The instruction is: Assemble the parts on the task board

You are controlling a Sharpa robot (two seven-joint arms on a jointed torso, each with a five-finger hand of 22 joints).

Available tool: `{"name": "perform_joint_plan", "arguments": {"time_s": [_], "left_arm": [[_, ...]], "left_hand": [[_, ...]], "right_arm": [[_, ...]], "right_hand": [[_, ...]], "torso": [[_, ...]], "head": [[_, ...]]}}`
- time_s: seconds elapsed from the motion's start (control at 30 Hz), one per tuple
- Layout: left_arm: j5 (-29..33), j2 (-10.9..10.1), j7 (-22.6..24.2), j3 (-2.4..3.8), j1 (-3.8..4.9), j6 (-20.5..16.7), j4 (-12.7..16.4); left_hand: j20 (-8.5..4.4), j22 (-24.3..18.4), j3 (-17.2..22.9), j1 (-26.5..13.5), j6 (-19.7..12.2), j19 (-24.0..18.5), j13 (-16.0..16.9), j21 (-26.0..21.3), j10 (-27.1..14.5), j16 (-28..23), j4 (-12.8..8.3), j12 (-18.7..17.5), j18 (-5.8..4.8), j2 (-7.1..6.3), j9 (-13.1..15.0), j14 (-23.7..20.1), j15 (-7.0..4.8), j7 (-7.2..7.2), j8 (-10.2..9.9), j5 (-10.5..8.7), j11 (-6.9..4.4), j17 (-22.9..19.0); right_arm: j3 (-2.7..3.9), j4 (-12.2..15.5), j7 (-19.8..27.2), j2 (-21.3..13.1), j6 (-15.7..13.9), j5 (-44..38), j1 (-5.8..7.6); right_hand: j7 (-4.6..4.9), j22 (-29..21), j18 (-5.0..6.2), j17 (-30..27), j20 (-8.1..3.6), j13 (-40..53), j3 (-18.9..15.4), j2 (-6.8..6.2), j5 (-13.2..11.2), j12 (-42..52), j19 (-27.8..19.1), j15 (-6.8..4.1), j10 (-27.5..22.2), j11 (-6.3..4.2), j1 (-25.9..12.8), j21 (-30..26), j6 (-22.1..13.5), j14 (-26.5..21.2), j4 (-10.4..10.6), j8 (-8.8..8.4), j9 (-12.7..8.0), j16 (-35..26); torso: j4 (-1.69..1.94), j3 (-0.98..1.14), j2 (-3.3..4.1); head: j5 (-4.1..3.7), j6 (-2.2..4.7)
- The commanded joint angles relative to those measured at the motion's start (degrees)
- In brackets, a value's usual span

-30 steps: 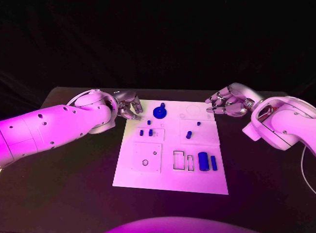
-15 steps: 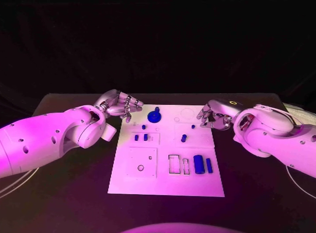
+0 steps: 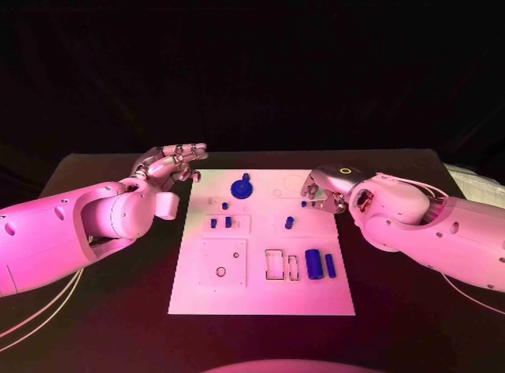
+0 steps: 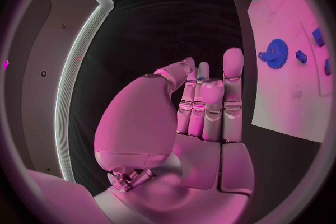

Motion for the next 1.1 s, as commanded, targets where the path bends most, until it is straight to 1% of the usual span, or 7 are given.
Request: {"name": "perform_joint_plan", "arguments": {"time_s": [0.03,0.1,0.3,0.73,0.83,1.03,1.1], "left_arm": [[4.0,-0.1,2.2,0.04,0.0,0.6,0.5],[4.0,-0.1,2.1,0.04,-0.01,0.6,0.6],[3.9,-0.2,1.8,0.04,-0.01,0.5,0.7],[2.6,-0.4,0.5,0.03,0.0,-0.7,0.9],[2.3,-0.4,0.3,0.03,0.0,-0.8,1.0],[1.9,-0.4,0.1,0.03,0.0,-0.9,1.2],[1.9,-0.4,0.1,0.03,0.0,-0.9,1.2]], "left_hand": [[-0.08,-0.1,-0.4,-0.4,-0.3,-0.5,0.1,-0.3,-0.3,-0.3,0.0,0.3,1.07,0.25,0.0,-0.4,0.0,-0.18,0.3,-0.3,-0.17,-0.1],[-0.09,-0.2,-0.5,-0.4,-0.3,-0.5,0.1,-0.3,-0.3,-0.3,0.0,0.3,1.08,0.25,0.0,-0.5,0.0,-0.17,0.3,-0.3,-0.16,-0.2],[-0.09,-0.4,-0.6,-0.3,-0.4,-0.6,0.1,-0.6,-0.4,-0.4,-0.1,0.4,1.12,0.29,0.0,-0.6,0.0,-0.15,0.3,-0.27,-0.16,-0.4],[-0.19,-1.2,-0.6,1.0,-0.6,-0.7,0.2,-1.6,-0.7,-0.7,-1.1,1.0,1.27,0.96,0.0,-0.9,-0.07,-0.11,0.6,-0.06,-0.18,-1.3],[-0.21,-1.2,-0.6,1.2,-0.6,-0.7,0.2,-1.7,-0.8,-0.7,-1.3,1.1,1.28,1.08,0.0,-1.0,-0.07,-0.09,0.6,-0.03,-0.17,-1.4],[-0.22,-1.3,-0.6,1.3,-0.7,-0.7,0.2,-1.8,-0.9,-0.7,-1.4,1.2,1.28,1.12,0.0,-1.0,-0.08,-0.08,0.6,-0.03,-0.16,-1.5],[-0.22,-1.3,-0.6,1.3,-0.7,-0.7,0.2,-1.8,-0.9,-0.7,-1.4,1.2,1.28,1.12,0.0,-1.0,-0.08,-0.08,0.6,-0.03,-0.16,-1.5]], "right_arm": [[-0.06,-1.0,-0.4,0.8,2.1,-2.4,-0.2],[-0.08,-1.2,-0.2,1.1,2.5,-2.3,-0.32],[-0.13,-1.5,0.5,1.8,3.5,-1.9,-0.58],[-0.21,-2.0,1.2,2.7,4.8,-2.4,-1.19],[-0.22,-2.2,1.0,2.8,6.1,-2.6,-1.23],[-0.29,-2.3,-1.2,3.2,10.5,-5.1,-1.32],[-0.31,-2.3,-1.7,3.3,11.1,-5.6,-1.34]], "right_hand": [[-0.26,-0.1,0.74,-0.1,-0.42,-0.3,0.6,-0.7,-0.3,-0.4,0.1,-0.29,0.4,0.0,-0.1,-0.4,-0.1,1.3,-0.1,-0.15,0.0,-0.2],[-0.28,-0.1,0.73,0.0,-0.4,-0.5,1.0,-0.73,-0.2,-0.3,0.2,-0.22,0.6,0.01,-0.2,-0.4,0.0,1.4,-0.3,-0.11,0.0,-0.2],[-0.35,-0.1,0.72,0.0,-0.38,-1.3,2.5,-0.62,-0.1,-0.2,0.4,-0.19,1.4,-0.11,-0.3,-0.5,0.7,1.5,-0.9,0.06,0.1,-0.1],[-0.63,-0.1,0.7,0.1,-0.55,-2.9,5.6,-0.21,0.5,-0.1,0.6,-0.32,2.9,-0.42,-1.2,-0.6,2.4,1.7,-2.8,0.25,0.3,0.0],[-0.68,0.2,0.64,0.5,-0.53,-3.1,6.8,0.1,0.5,0.1,0.8,-0.19,3.7,-0.59,-1.1,-0.4,3.2,1.9,-3.9,0.46,0.5,0.4],[-0.72,1.3,0.45,1.8,-0.51,-3.6,9.7,0.59,-0.2,0.2,1.5,-0.01,5.6,-0.73,-1.0,0.4,4.7,2.4,-6.9,0.64,0.8,1.7],[-0.74,1.4,0.44,1.8,-0.48,-3.7,10.4,0.63,-0.5,0.1,1.6,0.02,5.8,-0.69,-1.5,0.4,4.8,2.5,-7.5,0.57,0.8,1.8]], "torso": [[0.03,-0.01,-0.06],[0.09,0.04,-0.04],[0.09,-0.01,0.0],[0.14,0.02,0.01],[0.17,-0.03,0.02],[0.14,-0.04,-0.01],[0.13,-0.05,-0.04]], "head": [[0.04,-0.25],[0.09,-0.3],[0.1,-0.43],[0.24,-0.61],[0.13,-0.71],[-0.1,-0.84],[-0.14,-0.9]]}}
